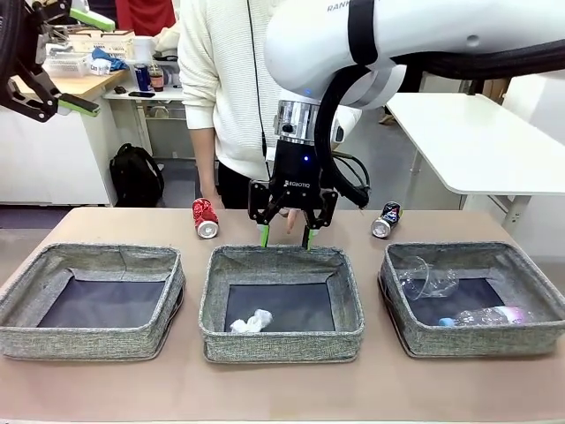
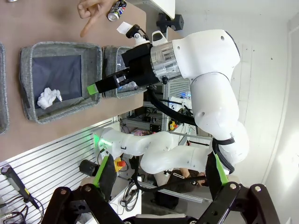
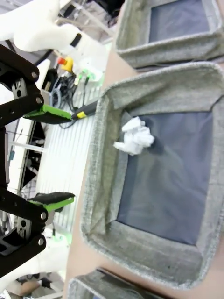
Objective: Sort the waste into the appropriate baskets.
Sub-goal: Place the picked waste into the Fabric basket indicated by the person.
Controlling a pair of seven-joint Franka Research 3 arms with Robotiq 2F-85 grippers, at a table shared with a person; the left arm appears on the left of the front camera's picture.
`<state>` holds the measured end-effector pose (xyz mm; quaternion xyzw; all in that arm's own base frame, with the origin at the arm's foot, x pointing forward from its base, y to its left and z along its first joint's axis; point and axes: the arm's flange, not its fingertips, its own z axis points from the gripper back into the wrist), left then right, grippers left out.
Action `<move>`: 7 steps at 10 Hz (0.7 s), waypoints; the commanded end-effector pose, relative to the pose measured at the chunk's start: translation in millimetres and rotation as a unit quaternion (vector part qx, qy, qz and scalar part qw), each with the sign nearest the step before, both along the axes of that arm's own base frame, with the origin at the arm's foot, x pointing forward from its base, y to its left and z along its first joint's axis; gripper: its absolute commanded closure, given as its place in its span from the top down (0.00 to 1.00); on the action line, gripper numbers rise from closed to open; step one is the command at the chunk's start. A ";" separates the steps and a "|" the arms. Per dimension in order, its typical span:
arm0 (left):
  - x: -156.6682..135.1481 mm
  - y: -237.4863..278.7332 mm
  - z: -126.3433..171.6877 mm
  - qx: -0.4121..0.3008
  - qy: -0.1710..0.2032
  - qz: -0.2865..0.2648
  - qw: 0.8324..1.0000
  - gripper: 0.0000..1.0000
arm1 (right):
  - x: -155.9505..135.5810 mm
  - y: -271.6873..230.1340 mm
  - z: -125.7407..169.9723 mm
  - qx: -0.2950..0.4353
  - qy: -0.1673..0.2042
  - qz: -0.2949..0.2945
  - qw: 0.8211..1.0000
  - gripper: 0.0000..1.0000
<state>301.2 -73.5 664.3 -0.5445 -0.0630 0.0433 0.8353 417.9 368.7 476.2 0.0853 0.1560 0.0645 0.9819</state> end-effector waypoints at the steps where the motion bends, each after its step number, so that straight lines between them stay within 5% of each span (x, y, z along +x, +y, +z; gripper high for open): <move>1: -0.7 0.3 1.1 -0.008 -0.006 -0.005 1.000 1.00 | -5.0 -10.1 2.8 0.009 -0.005 -0.009 1.000 1.00; 4: -0.7 0.3 1.1 -0.008 -0.006 -0.005 1.000 1.00 | -17.1 -35.1 48.1 0.145 -0.017 -0.045 0.988 1.00; 7: -0.7 0.3 1.1 -0.008 -0.006 -0.005 1.000 1.00 | -64.9 -121.7 118.1 0.332 -0.106 -0.156 0.924 1.00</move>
